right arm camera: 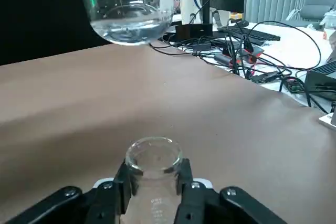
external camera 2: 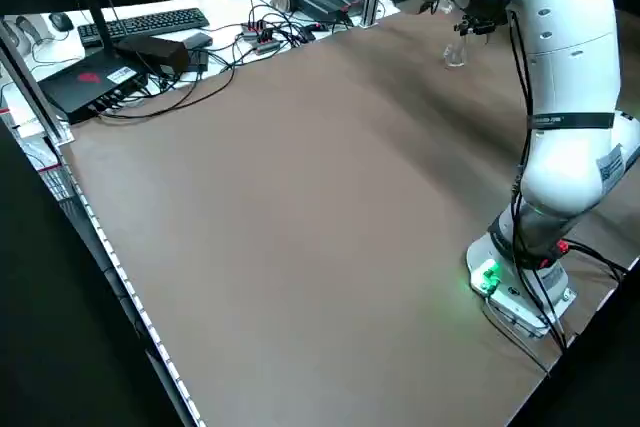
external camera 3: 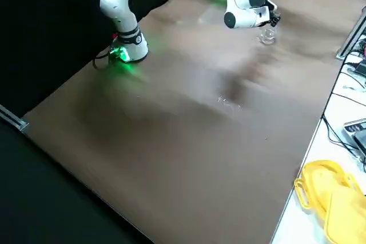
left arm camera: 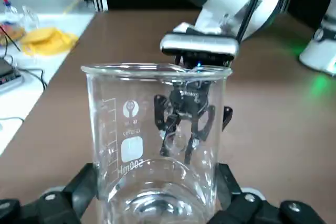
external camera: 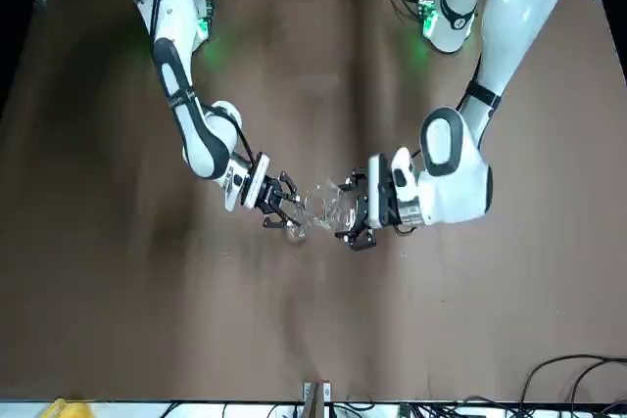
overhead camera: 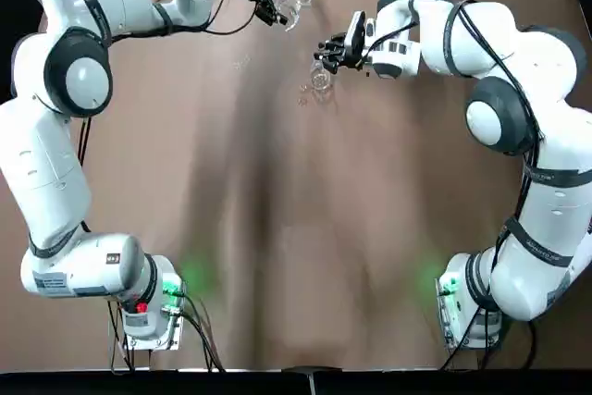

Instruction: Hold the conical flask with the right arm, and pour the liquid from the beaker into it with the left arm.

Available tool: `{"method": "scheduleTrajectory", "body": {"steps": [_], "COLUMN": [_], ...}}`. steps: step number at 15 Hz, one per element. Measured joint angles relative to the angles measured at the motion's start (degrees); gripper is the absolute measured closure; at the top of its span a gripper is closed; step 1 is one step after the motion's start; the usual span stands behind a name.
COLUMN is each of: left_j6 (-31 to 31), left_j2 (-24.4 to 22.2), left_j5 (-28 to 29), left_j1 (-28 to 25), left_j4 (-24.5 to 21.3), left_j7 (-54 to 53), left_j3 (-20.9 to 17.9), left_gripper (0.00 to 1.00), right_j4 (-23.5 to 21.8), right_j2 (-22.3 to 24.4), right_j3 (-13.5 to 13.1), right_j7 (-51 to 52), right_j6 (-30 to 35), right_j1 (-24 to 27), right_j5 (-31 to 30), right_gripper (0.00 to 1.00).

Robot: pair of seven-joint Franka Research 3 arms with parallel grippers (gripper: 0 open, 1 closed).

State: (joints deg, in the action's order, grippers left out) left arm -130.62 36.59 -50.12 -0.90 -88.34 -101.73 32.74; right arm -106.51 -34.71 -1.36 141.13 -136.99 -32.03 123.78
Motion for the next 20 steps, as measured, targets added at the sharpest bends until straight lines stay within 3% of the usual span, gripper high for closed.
{"method": "scheduleTrajectory", "body": {"steps": [3, 9, 11, 20], "left_j6": [3.5, 8.5, 8.6, 19.5], "left_j2": [1.7, 9.0, 10.8, 18.4], "left_j5": [-8.7, -13.6, -17.0, -18.9], "left_j1": [-3.1, -11.4, -12.4, -15.7], "left_j4": [-0.4, -0.5, -0.5, -0.3], "left_j7": [-7.5, -15.7, -19.7, -34.1], "left_j3": [0.0, 0.0, -0.2, -6.9], "left_gripper": [0.04, 0.04, 0.04, 0.04], "right_j4": [0.0, -0.2, -0.6, -3.1], "right_j2": [0.0, -0.1, -0.2, 1.4], "right_j3": [-0.3, -0.5, -0.5, 0.9], "right_j7": [0.0, 0.1, 0.6, 6.6], "right_j6": [0.0, -0.3, -1.9, 3.0], "right_j1": [1.6, 8.8, 10.7, 22.7], "right_j5": [0.1, -0.5, -3.9, -16.1], "right_gripper": [0.61, 0.61, 0.61, 0.61]}}
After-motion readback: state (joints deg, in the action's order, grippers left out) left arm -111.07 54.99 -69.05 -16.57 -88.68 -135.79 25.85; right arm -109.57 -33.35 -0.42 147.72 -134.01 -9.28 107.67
